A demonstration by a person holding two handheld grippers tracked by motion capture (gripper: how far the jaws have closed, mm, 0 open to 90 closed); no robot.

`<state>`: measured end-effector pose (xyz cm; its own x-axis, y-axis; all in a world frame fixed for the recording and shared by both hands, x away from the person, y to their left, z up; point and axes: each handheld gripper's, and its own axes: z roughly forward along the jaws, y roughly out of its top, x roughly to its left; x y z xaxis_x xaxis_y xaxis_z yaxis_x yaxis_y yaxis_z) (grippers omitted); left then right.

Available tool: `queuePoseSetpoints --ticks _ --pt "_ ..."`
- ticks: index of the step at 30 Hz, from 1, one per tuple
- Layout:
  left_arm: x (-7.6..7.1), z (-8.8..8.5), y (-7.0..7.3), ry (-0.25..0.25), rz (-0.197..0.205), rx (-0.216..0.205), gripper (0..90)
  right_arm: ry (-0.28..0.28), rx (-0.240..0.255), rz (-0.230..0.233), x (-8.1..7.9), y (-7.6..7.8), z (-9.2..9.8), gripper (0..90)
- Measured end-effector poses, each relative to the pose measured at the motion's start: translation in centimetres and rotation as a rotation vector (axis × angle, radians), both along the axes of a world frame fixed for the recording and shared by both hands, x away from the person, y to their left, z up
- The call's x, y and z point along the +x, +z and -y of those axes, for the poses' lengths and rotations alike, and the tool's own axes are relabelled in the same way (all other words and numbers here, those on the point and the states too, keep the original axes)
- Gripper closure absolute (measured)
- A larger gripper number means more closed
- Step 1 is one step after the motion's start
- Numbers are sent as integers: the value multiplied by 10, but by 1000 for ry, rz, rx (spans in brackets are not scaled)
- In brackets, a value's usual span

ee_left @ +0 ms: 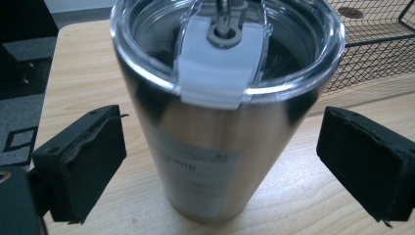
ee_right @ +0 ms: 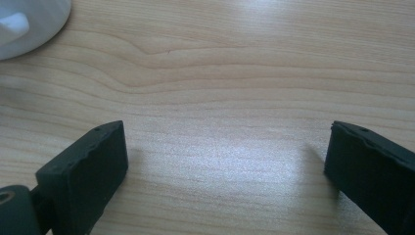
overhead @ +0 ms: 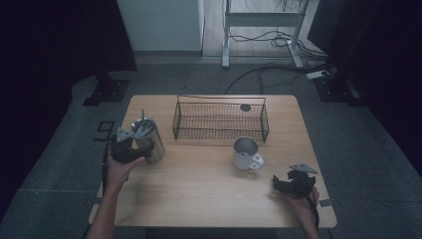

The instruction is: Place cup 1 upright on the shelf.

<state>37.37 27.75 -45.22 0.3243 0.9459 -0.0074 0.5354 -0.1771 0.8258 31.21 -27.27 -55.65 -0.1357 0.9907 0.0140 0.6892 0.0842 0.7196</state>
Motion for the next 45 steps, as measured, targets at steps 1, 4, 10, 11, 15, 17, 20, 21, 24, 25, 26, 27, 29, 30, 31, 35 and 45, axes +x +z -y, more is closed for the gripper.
queuePoseSetpoints --ticks 1,4,10,11,15,17,20,21,24,25,26,27,29,30,31,35,45 --pt "1 1 0 -4 4 -1 40 0 1 -1 0 0 0 20" --pt "4 3 0 9 2 5 43 0 0 0 0 0 0 20" --pt "9 5 0 15 3 2 42 0 0 0 0 0 0 20" --pt "9 5 0 15 3 2 43 0 0 0 0 0 0 20" --pt "12 4 1 17 1 -9 42 0 0 0 0 0 0 20" --pt "14 4 1 18 0 -14 42 0 0 0 0 0 0 20" --pt "18 4 -1 15 0 -29 34 0 0 0 0 0 0 20" --pt "19 4 -1 13 0 -34 31 0 0 0 0 0 0 20" --pt "21 5 -1 10 0 -33 28 1 -1 0 0 0 0 20" --pt "24 7 -1 15 4 -30 26 1 0 0 0 0 0 20" --pt "25 7 -1 15 6 -31 25 0 0 0 0 0 0 20" --pt "25 7 -1 15 6 -31 23 0 0 0 0 0 0 20" --pt "27 6 -2 11 5 -39 21 0 0 0 0 0 0 20" --pt "28 6 -3 9 2 -47 20 0 1 1 0 0 0 20" --pt "29 6 -3 7 1 -50 19 0 0 0 0 0 0 20" --pt "32 5 -6 -3 7 -54 17 0 0 0 0 0 0 20" --pt "42 5 -14 -15 17 -89 6 0 0 0 0 0 0 20"
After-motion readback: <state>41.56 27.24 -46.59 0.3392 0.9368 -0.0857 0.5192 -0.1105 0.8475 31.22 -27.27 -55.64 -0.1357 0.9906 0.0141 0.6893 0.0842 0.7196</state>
